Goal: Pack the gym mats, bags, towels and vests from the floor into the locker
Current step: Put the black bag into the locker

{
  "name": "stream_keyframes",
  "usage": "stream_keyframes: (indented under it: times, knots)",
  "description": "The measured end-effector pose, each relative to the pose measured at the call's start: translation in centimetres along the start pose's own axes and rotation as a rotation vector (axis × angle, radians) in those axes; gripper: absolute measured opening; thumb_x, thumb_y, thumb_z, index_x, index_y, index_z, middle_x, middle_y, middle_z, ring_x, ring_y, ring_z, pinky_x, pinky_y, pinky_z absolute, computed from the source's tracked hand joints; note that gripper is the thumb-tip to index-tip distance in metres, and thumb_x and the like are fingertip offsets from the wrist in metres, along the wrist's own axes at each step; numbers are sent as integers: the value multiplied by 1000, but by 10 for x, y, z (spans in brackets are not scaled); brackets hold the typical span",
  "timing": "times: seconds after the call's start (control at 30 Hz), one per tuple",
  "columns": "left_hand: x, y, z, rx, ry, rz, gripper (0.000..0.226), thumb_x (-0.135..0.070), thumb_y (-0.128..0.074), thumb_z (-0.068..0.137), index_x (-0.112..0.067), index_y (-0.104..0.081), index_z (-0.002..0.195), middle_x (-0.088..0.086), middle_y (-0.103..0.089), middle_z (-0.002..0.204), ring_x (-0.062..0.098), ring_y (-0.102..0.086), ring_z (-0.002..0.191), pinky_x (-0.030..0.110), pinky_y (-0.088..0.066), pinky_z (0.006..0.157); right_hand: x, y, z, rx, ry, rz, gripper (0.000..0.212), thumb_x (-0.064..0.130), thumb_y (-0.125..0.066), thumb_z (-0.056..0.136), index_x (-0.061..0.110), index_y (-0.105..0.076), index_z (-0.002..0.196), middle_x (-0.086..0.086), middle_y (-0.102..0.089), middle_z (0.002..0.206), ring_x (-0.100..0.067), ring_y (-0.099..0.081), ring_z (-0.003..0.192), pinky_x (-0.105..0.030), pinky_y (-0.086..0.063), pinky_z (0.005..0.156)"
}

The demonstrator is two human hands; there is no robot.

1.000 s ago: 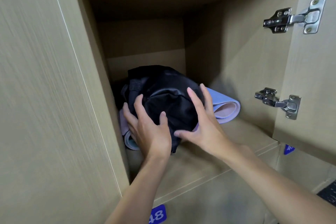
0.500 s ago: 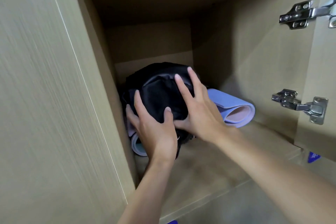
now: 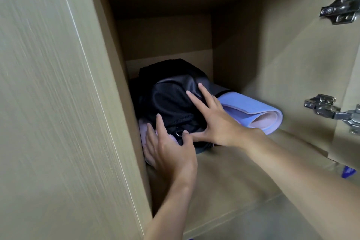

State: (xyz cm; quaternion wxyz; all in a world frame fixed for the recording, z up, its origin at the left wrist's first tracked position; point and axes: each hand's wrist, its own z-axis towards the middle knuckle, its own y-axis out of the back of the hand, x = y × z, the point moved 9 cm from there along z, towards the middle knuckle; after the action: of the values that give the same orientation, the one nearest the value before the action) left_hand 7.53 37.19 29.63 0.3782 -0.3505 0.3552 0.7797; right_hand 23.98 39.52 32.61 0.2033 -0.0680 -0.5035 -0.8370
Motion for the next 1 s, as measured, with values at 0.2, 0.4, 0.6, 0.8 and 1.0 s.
stream_keyframes:
  times: [0.2, 0.4, 0.6, 0.8, 1.0]
  knots:
    - [3, 2, 0, -56, -12, 2, 77, -24, -76, 82, -25, -41, 150, 5, -35, 159, 21, -31, 147, 38, -15, 120, 5, -7, 22, -31, -81, -18, 113, 57, -78, 73, 48, 0, 154, 18, 24, 161, -35, 7, 152, -53, -21, 120]
    - [7, -2, -5, -95, -113, 75, 78, -21, -85, 71, -21, -54, 142, 8, -45, 152, 24, -37, 143, 46, -24, 118, -6, -14, 11, -68, -93, 26, 102, 55, -74, 79, 46, -7, 154, 14, 20, 163, -36, 3, 152, -55, -20, 120]
    - [11, -7, -7, -70, -128, 140, 90, -27, -91, 62, -24, -53, 143, 8, -48, 147, 26, -39, 140, 45, -24, 118, -6, -3, -23, -53, -99, -53, 101, 51, -72, 83, 42, -3, 156, 9, 15, 165, -22, -4, 153, -46, -25, 119]
    - [8, -10, -28, 145, -174, 314, 91, -39, -80, 76, -31, -34, 153, 14, -11, 165, 29, -8, 153, 47, -9, 122, -18, -11, -109, 36, -243, -88, 91, 52, -61, 90, 38, -1, 156, 1, 2, 166, -20, -2, 152, -44, -16, 122]
    - [0, -14, -93, 580, -373, 491, 51, -46, -52, 93, -26, -49, 140, 9, -25, 158, 30, -19, 147, 46, -15, 117, -14, -5, -176, 168, -417, -250, 50, 49, -38, 101, 29, -39, 148, 3, -35, 157, -20, -26, 146, -43, -18, 117]
